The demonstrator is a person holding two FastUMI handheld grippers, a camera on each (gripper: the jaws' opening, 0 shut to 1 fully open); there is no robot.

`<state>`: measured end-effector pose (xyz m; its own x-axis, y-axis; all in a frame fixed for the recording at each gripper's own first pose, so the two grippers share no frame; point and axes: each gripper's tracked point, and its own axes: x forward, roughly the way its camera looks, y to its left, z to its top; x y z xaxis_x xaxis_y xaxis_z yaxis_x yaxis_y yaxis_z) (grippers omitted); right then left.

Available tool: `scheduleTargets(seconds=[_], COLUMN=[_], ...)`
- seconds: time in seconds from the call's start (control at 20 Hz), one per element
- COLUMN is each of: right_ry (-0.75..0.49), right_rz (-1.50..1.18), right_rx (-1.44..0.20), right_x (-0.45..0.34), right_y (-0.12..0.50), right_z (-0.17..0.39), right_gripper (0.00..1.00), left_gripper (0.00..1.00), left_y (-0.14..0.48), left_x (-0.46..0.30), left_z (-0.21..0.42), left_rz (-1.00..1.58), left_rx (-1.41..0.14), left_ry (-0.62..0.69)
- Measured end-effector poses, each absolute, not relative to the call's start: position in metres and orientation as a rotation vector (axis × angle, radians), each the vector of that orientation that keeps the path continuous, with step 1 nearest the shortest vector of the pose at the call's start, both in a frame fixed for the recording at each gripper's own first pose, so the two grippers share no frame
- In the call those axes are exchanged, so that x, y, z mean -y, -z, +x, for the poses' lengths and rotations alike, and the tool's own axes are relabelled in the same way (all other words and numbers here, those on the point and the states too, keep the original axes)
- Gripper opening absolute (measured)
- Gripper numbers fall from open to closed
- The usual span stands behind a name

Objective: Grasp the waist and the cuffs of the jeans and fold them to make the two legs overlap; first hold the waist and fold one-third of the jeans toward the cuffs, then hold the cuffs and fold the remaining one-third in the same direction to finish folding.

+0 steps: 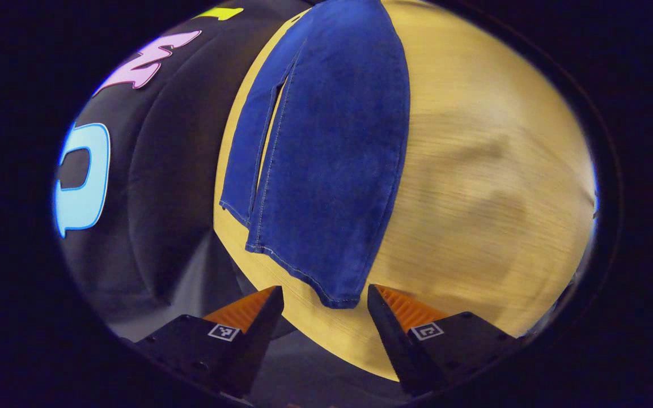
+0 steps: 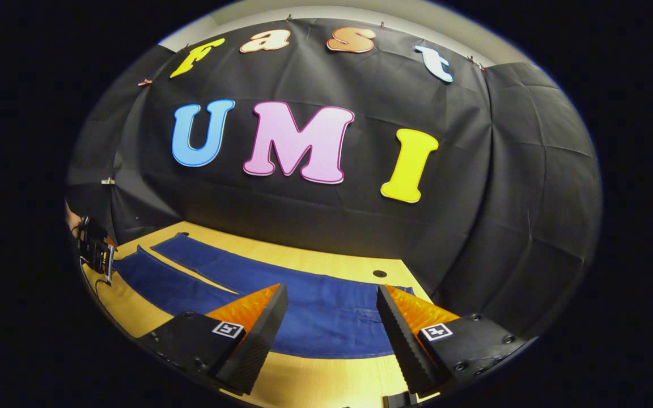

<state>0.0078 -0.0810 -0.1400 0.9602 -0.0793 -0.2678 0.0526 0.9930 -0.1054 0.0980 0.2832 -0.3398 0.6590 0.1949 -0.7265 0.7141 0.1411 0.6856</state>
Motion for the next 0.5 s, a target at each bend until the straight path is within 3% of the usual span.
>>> scheduleTargets(seconds=[0.3,0.35,0.5], right_ry=[0.101,0.103,0.105], right_rz=[-0.125,-0.128,-0.161], right_rx=[-0.303,-0.307,-0.309], right_x=[0.103,0.105,0.115], right_y=[0.156,0.159,0.161], right_z=[0.023,0.025,0.036], right_gripper=[0.96,0.96,0.96], left_gripper=[0.79,0.69,0.53], left_y=[0.349,0.350,0.360], left_x=[-0.288,-0.287,-0.288], left_z=[0.116,0.118,0.118], left_rz=[1.385,1.371,1.310], left_rx=[-0.891,-0.904,-0.969], left_ry=[0.514,0.518,0.500])
